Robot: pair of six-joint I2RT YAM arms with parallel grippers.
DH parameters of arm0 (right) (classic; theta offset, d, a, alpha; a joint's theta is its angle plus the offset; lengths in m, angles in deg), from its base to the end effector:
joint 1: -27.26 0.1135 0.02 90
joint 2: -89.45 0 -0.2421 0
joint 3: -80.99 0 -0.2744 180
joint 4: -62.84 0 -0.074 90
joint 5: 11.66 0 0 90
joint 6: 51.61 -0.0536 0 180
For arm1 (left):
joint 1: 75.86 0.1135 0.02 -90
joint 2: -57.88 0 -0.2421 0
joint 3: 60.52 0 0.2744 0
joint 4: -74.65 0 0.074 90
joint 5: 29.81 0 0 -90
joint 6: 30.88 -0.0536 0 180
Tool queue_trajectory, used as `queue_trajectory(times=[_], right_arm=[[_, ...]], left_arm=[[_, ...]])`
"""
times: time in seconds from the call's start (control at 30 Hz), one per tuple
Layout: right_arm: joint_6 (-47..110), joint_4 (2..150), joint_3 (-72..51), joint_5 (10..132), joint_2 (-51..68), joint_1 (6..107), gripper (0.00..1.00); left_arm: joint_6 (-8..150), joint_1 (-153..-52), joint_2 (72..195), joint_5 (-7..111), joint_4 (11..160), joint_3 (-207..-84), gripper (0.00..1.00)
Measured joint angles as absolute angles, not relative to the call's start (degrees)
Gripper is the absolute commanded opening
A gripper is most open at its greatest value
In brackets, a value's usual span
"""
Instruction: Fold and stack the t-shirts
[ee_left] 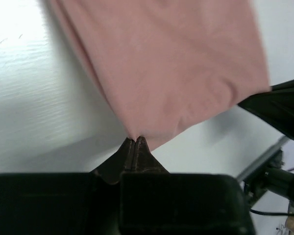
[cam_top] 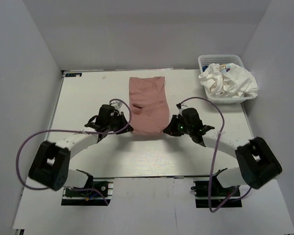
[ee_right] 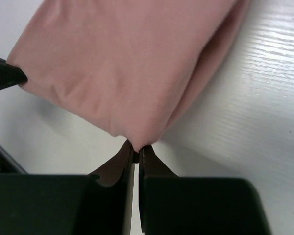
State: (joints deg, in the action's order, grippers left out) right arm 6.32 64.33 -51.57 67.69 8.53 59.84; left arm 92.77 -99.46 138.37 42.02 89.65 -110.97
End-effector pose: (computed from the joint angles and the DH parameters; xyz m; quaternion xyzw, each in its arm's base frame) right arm 0.2597 0.1777 0.1286 -0.0468 0.8829 0.3155 0.3447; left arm 0.2735 -0.1378 0.1265 -0.0198 0.9142 -0.3089 0.2615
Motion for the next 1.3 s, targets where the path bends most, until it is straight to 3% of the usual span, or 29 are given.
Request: queue_trajectory(times=[0.23, 0.5, 0.87, 1.3], right_arm=[[7.3, 70.1, -49.1, 69.2, 19.2, 62.7, 0.00], [7.4, 75.7, -35.9, 74.8, 16.5, 62.3, 0.00], [8.0, 81.2, -16.3, 73.4, -0.1, 56.5, 0.00], [8.5, 81.5, 11.4, 55.1, -30.9, 46.9, 0.00]], left_arm=[[92.7, -100.2, 123.8, 42.4, 92.6, -111.2, 0.00], [92.5, -99.5, 125.8, 50.1, 94.6, -121.5, 0.00], [91.3, -97.5, 142.7, 59.1, 96.2, -138.8, 0.00], [90.6, -90.6, 172.9, 56.5, 95.9, -165.2, 0.00]])
